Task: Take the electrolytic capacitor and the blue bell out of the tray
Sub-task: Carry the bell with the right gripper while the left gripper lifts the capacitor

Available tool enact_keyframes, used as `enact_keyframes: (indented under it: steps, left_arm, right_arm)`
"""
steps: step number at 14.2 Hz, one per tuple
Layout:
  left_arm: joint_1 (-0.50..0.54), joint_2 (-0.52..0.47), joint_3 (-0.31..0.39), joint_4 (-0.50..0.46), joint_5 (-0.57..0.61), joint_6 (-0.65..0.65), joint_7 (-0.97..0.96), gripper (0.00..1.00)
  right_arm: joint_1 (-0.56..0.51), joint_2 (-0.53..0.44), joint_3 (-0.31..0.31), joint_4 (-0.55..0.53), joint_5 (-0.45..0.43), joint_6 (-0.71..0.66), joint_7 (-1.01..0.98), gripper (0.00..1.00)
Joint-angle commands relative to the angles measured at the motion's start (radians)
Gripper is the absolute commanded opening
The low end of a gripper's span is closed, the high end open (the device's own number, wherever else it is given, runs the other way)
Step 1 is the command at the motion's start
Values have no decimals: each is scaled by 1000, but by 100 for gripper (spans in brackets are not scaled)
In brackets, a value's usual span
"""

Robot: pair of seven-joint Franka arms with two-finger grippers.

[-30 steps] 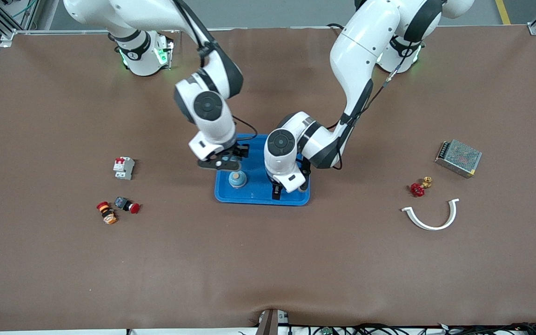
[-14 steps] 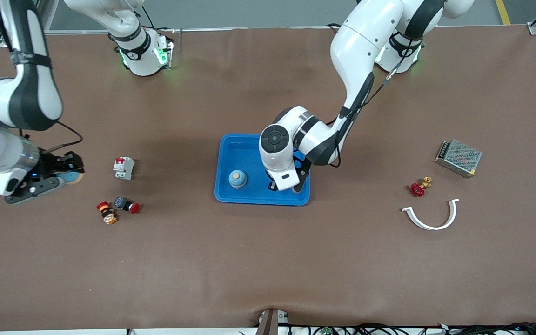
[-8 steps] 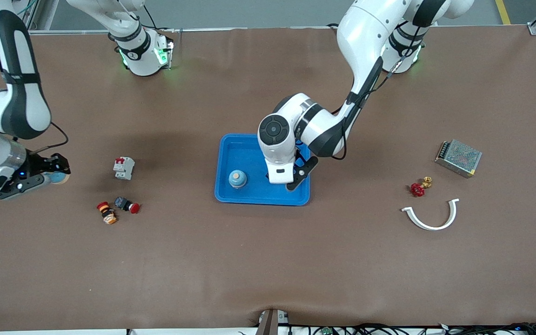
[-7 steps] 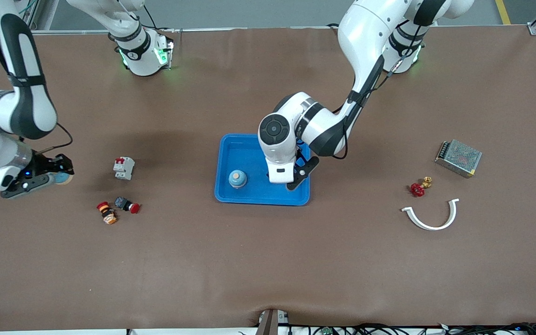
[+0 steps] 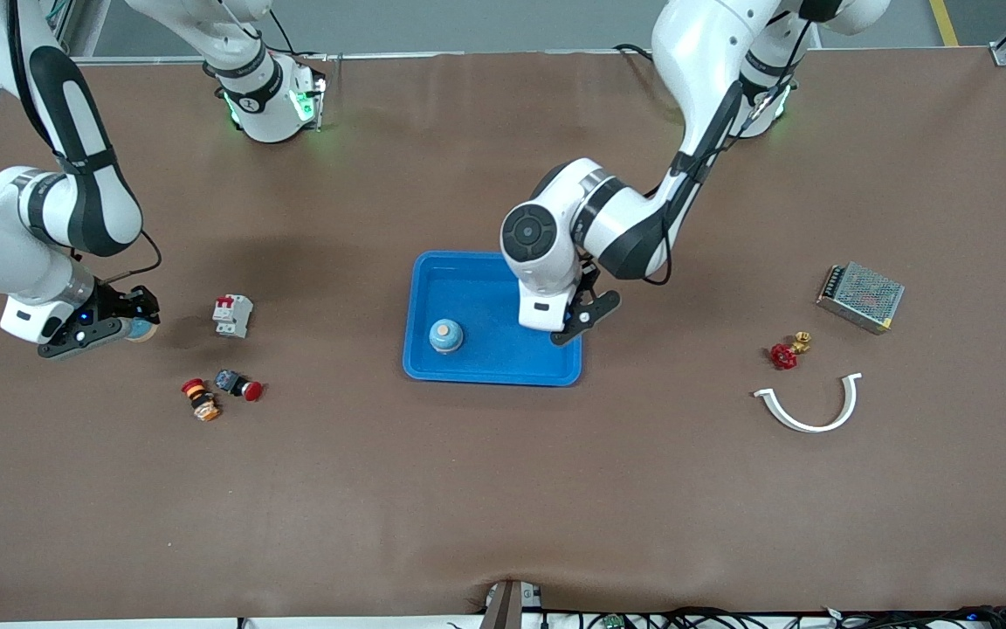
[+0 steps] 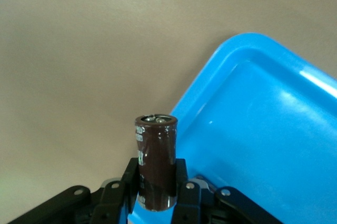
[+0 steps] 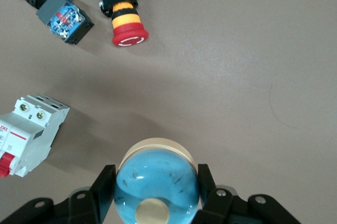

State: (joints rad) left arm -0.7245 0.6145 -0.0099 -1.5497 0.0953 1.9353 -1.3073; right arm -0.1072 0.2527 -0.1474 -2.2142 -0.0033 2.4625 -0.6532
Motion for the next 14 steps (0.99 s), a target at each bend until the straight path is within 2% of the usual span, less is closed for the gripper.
enact_keyframes:
  steps: [1,6,10,14]
  left_arm:
    - [10,-145,1,-208,61,86,54,0]
    - [45,-297,-1,-443,101,220,213,0]
    - [83,-378,-1,-608,118,330,377,0]
    - [147,-447,-1,-723,162,390,457,0]
  right_arm:
    - [-26,16,23,-51,-12,79,-10,40]
    - [-26,59,25,-58,-9,122,-11,41]
    - [-26,95,25,-59,-7,173,-11,41]
    - [-26,103,25,-59,-7,176,-11,42]
